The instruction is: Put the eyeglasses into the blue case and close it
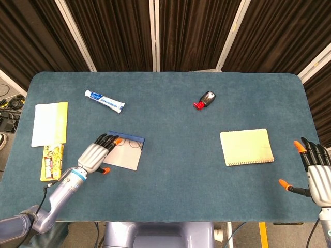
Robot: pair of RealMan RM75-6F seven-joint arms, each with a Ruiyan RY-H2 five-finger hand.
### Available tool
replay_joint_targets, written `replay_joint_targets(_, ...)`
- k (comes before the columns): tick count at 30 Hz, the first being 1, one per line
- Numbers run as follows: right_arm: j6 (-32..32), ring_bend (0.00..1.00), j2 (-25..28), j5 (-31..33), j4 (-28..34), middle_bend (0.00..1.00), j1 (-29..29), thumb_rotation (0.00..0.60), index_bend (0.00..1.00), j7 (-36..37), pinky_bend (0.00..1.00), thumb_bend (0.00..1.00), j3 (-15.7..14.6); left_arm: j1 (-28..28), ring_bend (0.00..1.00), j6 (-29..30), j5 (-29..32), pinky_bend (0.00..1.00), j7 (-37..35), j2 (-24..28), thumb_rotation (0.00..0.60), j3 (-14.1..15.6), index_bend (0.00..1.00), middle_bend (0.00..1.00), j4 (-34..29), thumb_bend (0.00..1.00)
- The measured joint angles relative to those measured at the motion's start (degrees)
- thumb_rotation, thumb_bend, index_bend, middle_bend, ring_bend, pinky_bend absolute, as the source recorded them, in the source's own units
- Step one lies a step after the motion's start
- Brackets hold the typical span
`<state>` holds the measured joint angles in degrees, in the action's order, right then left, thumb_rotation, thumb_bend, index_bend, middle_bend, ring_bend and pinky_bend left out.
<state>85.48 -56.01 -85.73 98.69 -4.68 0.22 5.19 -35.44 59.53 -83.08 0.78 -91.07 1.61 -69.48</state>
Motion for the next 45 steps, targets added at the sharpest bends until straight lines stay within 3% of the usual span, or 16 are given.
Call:
replay_joint_targets(9, -0.1, 0.00, 0.1, 0.2, -0.1, 0.00, 0.0, 0.600, 0.00, 0.3, 0.00, 0.00, 0.0, -0.4, 0.00, 0.3, -0.4, 0.00, -0.6, -3.8, 0.600, -1.8, 0.06, 0.00, 2.2, 0.12)
replay_joint_targets(45, -0.3, 0.00, 0.3, 0.7, -0.2, 0.00, 0.0, 0.600, 0.00, 0.6, 0.00, 0.00, 0.1, -0.5, 0.00, -1.8, 0.6, 0.00, 1.2, -8.3, 0.600, -3.6, 0.05, 0.00, 7.5, 0.12)
